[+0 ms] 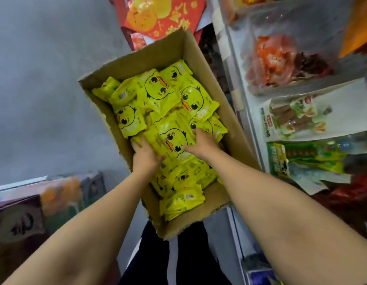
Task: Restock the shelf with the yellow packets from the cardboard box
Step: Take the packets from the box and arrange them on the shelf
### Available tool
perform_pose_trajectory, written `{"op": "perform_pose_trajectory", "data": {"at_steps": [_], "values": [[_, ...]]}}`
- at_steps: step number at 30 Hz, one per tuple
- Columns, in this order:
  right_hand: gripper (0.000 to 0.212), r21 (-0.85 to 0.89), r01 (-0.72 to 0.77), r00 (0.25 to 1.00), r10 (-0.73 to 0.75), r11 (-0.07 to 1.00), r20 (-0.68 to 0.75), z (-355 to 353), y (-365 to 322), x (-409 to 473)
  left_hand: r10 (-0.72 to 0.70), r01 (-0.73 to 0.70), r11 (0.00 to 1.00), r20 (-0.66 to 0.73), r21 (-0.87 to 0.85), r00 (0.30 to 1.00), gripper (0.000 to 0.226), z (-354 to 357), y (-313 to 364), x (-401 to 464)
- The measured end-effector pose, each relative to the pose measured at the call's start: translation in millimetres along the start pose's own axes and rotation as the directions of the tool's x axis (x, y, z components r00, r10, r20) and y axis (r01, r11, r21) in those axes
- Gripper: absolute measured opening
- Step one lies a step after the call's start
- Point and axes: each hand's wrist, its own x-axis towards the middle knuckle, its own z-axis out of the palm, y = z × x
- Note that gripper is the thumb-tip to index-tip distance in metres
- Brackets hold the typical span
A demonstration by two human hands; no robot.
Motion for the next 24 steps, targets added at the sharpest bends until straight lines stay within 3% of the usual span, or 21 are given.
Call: {"op": "perform_pose_trajectory", "data": {"at_steps": [5, 13, 16, 20, 22, 24], "values": [[0.069, 0.131, -0.061, 0.995, 0.071, 0.990, -0.074, 6.6, -4.4, 9.0, -0.018, 0.010, 0.998, -0.134, -0.061, 0.991, 0.099, 10.7, -3.0, 0.0], [0.018, 0.317, -0.064, 0.996, 0.081, 0.946, -0.043, -6.9, 14.0, 2.6, 0.016, -0.036, 0.990, -0.148, -0.137, 0.989, 0.087, 4.4, -1.9, 2.4], [0.015, 0.408, -0.095, 0.992, 0.120, 0.908, -0.037, -8.7, 22.9, 2.6, 0.051, -0.074, 0.987, -0.162, -0.141, 0.985, 0.077, -0.6, 1.0, -1.3], [0.046, 0.572, -0.101, 0.993, 0.117, 0.814, 0.009, -8.4, 26.2, -5.6, 0.188, -0.204, 0.968, -0.118, -0.145, 0.975, 0.054, -4.3, 4.5, -7.9], [0.051, 0.540, -0.095, 0.995, 0.097, 0.836, 0.025, -6.1, 28.3, -7.1, 0.259, -0.261, 0.946, -0.036, -0.190, 0.965, 0.046, -7.6, 6.2, -7.8], [0.053, 0.460, -0.097, 0.995, 0.097, 0.883, 0.022, -4.7, 28.0, -7.5, 0.290, -0.280, 0.947, 0.039, -0.159, 0.956, 0.055, -11.6, 5.1, -3.3]]}}
